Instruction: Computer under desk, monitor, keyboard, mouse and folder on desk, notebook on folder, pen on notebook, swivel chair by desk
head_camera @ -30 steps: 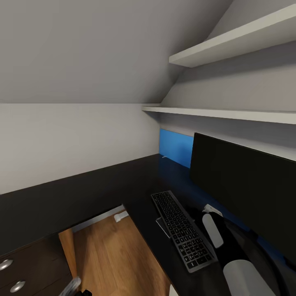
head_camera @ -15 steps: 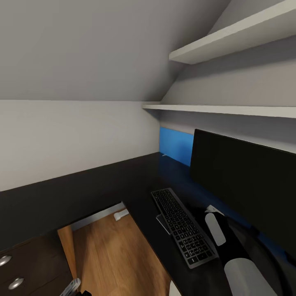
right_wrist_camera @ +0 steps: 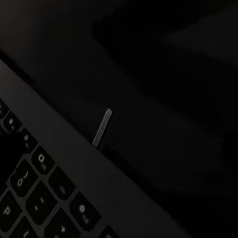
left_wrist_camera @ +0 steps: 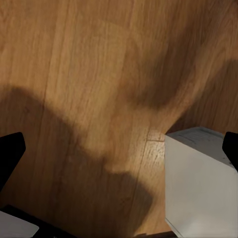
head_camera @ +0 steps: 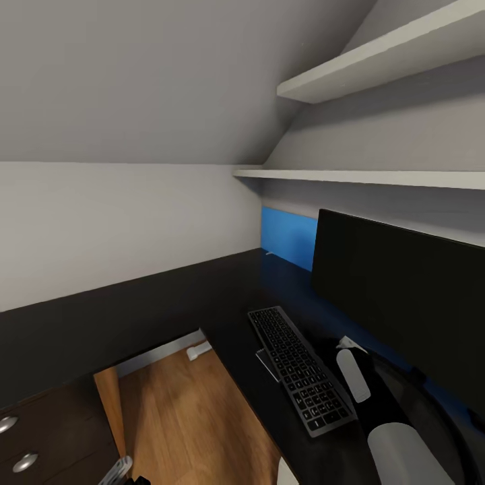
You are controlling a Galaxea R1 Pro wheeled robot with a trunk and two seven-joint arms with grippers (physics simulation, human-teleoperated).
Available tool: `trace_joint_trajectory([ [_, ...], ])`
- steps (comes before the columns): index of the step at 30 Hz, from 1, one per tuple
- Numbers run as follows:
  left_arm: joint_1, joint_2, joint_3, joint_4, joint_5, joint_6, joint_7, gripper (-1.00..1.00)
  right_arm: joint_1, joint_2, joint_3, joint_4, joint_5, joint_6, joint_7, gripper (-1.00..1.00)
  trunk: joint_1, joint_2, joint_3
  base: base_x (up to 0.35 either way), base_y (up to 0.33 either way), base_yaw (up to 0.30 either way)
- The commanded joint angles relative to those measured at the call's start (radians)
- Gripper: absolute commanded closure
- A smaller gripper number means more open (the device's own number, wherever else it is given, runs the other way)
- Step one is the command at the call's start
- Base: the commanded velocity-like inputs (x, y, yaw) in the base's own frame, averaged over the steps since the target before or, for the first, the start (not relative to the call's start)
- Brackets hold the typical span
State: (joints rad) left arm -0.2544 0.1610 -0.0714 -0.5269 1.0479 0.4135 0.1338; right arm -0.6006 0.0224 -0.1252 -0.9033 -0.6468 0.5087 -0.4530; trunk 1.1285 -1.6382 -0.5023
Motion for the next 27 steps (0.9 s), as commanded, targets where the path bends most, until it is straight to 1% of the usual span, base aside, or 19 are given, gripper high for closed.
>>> trace_joint_trajectory([
  [1,0.000,0.001,-0.007,-0.003,0.011,0.000,0.008,-1.00,-0.001,0.001,-0.002,-0.002,-0.010,0.002,-0.007,-1.00,0.000,-0.001,-0.001,0.000,0.000,0.000],
  [11,0.000,0.002,-0.009,-0.002,0.011,0.004,-0.037,-1.00,-0.001,0.001,-0.002,-0.002,-0.010,0.003,-0.008,-1.00,0.000,-0.001,-0.001,0.000,0.000,0.000],
  [17,0.001,0.002,-0.011,0.007,0.000,-0.002,-0.038,-1.00,-0.001,0.002,-0.002,-0.001,-0.022,0.006,-0.007,-1.00,0.000,-0.001,-0.001,0.000,0.000,0.000],
  [19,0.002,0.002,-0.011,0.024,-0.004,-0.004,-0.039,-1.00,-0.001,0.002,-0.002,0.002,-0.033,0.007,-0.007,-1.00,0.000,-0.001,-0.001,0.000,0.000,0.000],
  [27,0.003,0.002,-0.012,0.048,-0.007,-0.005,-0.039,-1.00,-0.001,0.002,-0.002,0.028,-0.049,0.008,-0.007,-1.00,0.000,-0.001,-0.001,0.000,0.000,0.000],
])
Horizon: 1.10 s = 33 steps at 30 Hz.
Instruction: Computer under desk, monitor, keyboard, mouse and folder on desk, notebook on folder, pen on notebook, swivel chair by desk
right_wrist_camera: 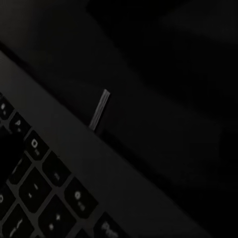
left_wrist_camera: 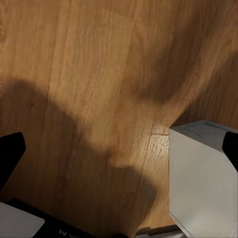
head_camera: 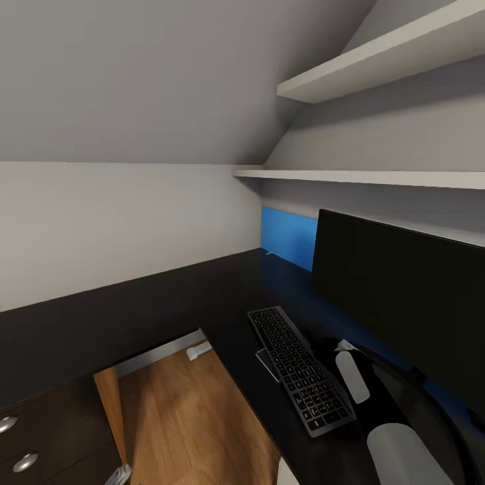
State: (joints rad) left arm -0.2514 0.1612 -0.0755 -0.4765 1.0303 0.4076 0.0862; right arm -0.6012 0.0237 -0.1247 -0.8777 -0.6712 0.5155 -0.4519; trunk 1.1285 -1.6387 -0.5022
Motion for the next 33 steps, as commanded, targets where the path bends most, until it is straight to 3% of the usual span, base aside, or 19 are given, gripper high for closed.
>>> trace_joint_trajectory([
  [1,0.000,0.001,-0.008,0.000,0.010,0.001,0.009,-1.00,0.000,0.001,-0.003,0.005,-0.026,0.001,-0.008,-1.00,0.000,0.000,-0.001,0.000,0.000,0.000],
  [18,0.002,0.001,-0.010,0.007,0.007,-0.009,0.009,-1.00,0.000,0.001,-0.003,0.027,-0.030,0.001,-0.008,-1.00,0.000,0.000,-0.001,-0.002,0.000,0.000],
  [33,0.002,0.001,-0.010,0.015,0.008,-0.025,0.009,-1.00,0.000,0.006,0.002,0.031,-0.030,-0.001,-0.008,-1.00,0.000,0.000,-0.001,-0.127,0.000,0.000],
])
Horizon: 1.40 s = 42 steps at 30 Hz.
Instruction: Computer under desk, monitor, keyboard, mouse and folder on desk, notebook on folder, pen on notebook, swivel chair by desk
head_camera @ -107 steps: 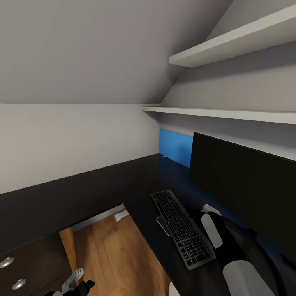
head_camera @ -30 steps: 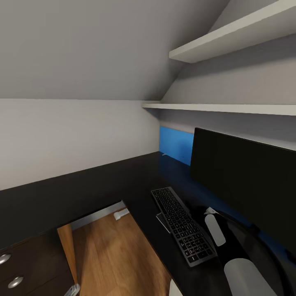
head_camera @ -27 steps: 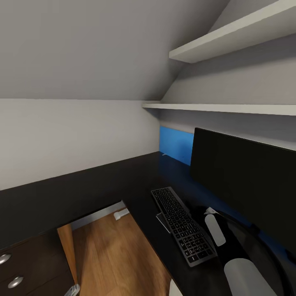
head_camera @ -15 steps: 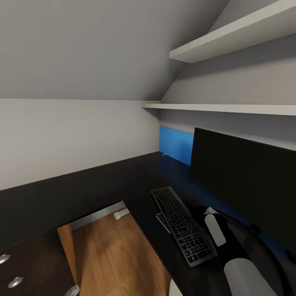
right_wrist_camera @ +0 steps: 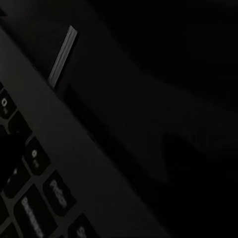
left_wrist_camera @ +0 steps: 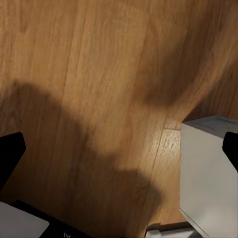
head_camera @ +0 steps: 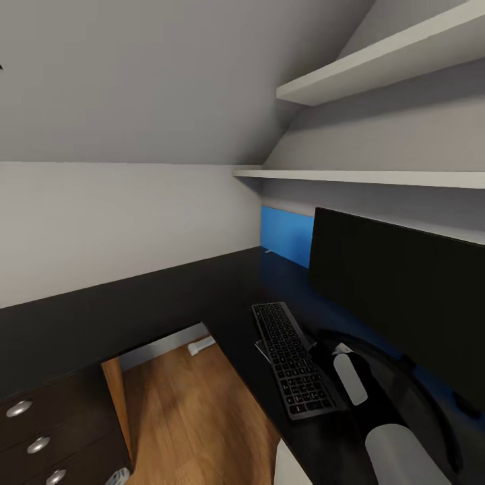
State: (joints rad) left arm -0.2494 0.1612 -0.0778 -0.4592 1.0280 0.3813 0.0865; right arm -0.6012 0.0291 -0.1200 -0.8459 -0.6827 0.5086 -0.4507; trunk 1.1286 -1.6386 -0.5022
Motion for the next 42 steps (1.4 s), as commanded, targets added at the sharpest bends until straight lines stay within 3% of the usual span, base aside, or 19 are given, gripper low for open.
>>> trace_joint_trajectory([
  [1,0.000,0.001,-0.008,-0.003,0.010,0.001,0.009,-1.00,0.000,0.001,-0.002,-0.001,-0.018,0.006,-0.009,-1.00,0.000,-0.001,-0.001,-0.015,0.000,0.000],
  [28,0.000,0.001,-0.008,0.000,0.009,-0.001,0.009,-1.00,0.001,0.006,0.014,-0.001,-0.009,0.009,0.012,-1.00,0.000,-0.001,-0.001,-0.002,0.000,0.000],
  [34,0.001,0.002,-0.008,0.001,0.010,-0.001,0.009,-1.00,0.002,0.005,0.073,-0.001,-0.010,0.014,0.033,-1.00,0.000,-0.001,-0.001,-0.077,0.140,0.000],
  [42,0.001,0.001,-0.008,0.001,0.010,-0.001,0.009,-1.00,0.003,0.006,0.093,-0.001,-0.011,0.014,0.037,-1.00,0.000,-0.001,-0.001,-0.108,0.218,0.000],
])
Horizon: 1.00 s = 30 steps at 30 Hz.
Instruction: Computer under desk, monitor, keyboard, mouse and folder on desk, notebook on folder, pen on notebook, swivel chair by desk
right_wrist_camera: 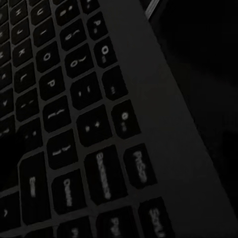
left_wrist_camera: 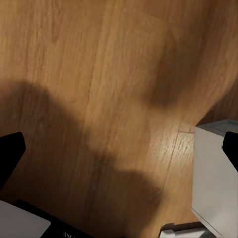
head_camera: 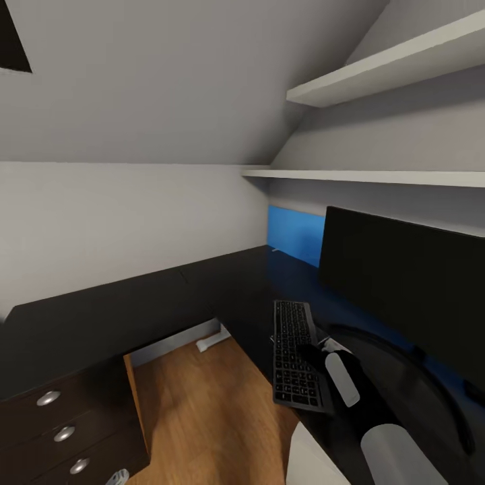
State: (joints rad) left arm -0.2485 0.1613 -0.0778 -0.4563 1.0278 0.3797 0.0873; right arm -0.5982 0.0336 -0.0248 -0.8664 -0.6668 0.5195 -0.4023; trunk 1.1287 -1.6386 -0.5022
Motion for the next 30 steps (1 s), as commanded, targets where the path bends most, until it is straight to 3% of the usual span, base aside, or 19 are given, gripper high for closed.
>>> trace_joint_trajectory([
  [1,-0.001,0.001,-0.008,-0.002,0.010,0.001,0.009,-1.00,0.000,0.001,-0.001,0.020,-0.027,0.004,-0.011,-1.00,0.000,-0.001,-0.001,-0.043,0.078,0.000],
  [30,0.000,0.001,-0.010,-0.002,0.009,0.000,0.009,-1.00,0.000,-0.009,-0.014,-0.030,-0.034,0.007,-0.010,-1.00,0.000,-0.001,-0.001,-0.004,0.008,0.000],
])
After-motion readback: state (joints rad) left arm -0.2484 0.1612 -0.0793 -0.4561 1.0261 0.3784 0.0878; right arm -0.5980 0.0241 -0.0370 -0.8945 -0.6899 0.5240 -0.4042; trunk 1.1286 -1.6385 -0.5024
